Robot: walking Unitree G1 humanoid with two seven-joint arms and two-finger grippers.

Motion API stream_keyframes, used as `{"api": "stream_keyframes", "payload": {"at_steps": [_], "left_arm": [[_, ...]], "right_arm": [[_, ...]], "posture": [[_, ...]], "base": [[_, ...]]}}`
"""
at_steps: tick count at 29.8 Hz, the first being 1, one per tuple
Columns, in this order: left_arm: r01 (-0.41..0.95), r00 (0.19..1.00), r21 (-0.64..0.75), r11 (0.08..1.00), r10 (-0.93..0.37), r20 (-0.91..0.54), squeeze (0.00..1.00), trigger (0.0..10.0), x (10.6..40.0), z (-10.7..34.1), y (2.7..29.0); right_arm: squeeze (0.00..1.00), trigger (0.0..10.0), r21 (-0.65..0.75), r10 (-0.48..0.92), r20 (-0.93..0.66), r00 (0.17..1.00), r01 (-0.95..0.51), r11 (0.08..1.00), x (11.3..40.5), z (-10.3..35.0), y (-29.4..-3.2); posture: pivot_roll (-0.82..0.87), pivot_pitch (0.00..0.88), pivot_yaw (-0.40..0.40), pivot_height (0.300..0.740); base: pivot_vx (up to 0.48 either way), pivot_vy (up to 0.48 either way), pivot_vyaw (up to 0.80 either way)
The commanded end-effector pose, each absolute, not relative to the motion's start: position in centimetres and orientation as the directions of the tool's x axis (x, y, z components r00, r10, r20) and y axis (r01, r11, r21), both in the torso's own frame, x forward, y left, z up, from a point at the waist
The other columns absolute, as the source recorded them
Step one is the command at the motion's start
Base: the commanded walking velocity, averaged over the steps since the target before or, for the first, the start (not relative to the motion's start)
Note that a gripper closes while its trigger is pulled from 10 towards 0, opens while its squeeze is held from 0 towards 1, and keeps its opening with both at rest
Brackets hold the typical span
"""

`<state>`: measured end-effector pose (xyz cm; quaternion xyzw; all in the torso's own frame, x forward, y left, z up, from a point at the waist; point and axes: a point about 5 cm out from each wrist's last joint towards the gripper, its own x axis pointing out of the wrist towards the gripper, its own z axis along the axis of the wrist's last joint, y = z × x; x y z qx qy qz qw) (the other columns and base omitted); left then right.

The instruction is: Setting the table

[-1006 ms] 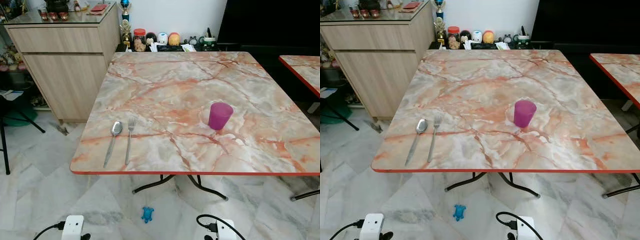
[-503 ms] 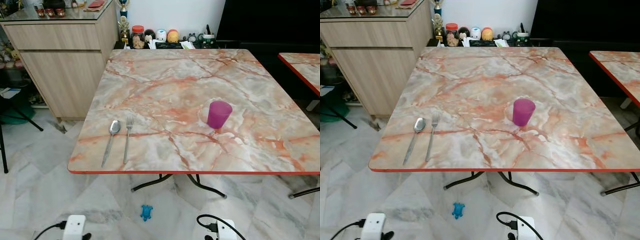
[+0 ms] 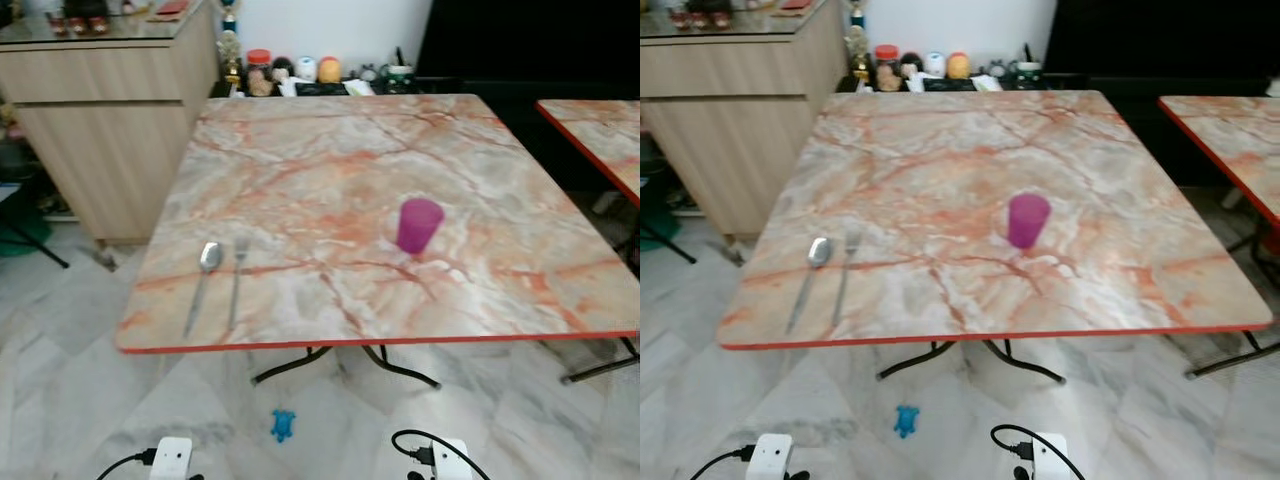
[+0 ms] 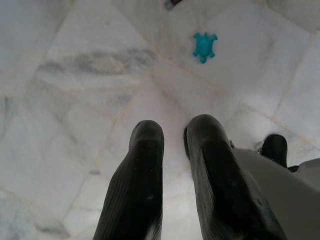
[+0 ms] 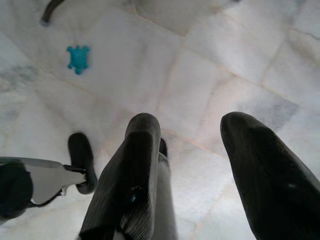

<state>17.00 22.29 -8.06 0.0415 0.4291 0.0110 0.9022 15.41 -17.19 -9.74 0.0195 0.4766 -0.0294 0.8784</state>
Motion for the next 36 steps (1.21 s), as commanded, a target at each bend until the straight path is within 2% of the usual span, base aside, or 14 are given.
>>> {"api": "stream_keyframes", "payload": {"at_steps": [1,5,14,23,28,34,35,36], "left_arm": [[0.011,0.619,0.101,0.995,0.073,-0.782,0.00,10.0,16.6,-8.0,23.4],[0.003,0.619,0.111,0.994,0.086,-0.781,0.00,10.0,16.5,-7.7,24.5],[0.006,0.621,0.098,0.995,0.073,-0.781,0.00,10.0,16.4,-8.0,23.4],[-0.012,0.617,0.092,0.996,0.080,-0.783,0.00,10.0,16.4,-8.0,23.9],[-0.001,0.618,0.080,0.997,0.064,-0.784,0.00,10.0,16.4,-8.3,22.3],[0.013,0.624,0.068,0.998,0.046,-0.780,0.00,10.0,17.0,-8.5,20.4],[0.013,0.625,0.068,0.998,0.045,-0.780,0.00,10.0,17.1,-8.5,20.3],[0.002,0.627,0.075,0.997,0.057,-0.777,0.00,10.0,17.3,-8.2,21.3]], "right_arm": [[0.00,10.0,0.007,-0.032,-0.841,0.540,0.070,0.997,15.3,-9.8,-17.2],[0.00,10.0,0.007,-0.030,-0.842,0.539,0.066,0.998,15.3,-9.8,-17.2],[0.00,10.0,0.011,-0.032,-0.841,0.540,0.077,0.997,15.2,-9.8,-17.2],[0.00,10.0,0.013,-0.037,-0.838,0.544,0.088,0.996,15.2,-9.8,-17.3],[0.00,10.0,0.018,-0.036,-0.841,0.539,0.095,0.995,15.2,-9.8,-17.3],[0.00,10.0,0.020,-0.031,-0.842,0.539,0.088,0.996,15.3,-9.8,-17.3],[0.00,10.0,0.019,-0.031,-0.842,0.539,0.086,0.996,15.3,-9.8,-17.3],[0.00,10.0,0.019,-0.030,-0.842,0.539,0.085,0.996,15.3,-9.8,-17.3]], "posture": [[0.12,0.000,-0.034,0.740],[0.12,0.000,-0.035,0.740],[0.13,0.000,-0.037,0.740],[0.12,0.000,-0.038,0.740],[0.12,0.000,-0.038,0.740],[0.12,0.000,-0.037,0.740],[0.12,0.000,-0.037,0.740],[0.12,0.000,-0.036,0.740]], "base": [[0.000,-0.251,0.00],[0.000,-0.252,0.00],[0.000,0.000,0.00],[0.000,0.000,0.00],[0.000,0.000,0.00],[0.000,0.000,-0.76],[0.000,0.000,-0.74],[0.000,0.000,-0.73]]}}
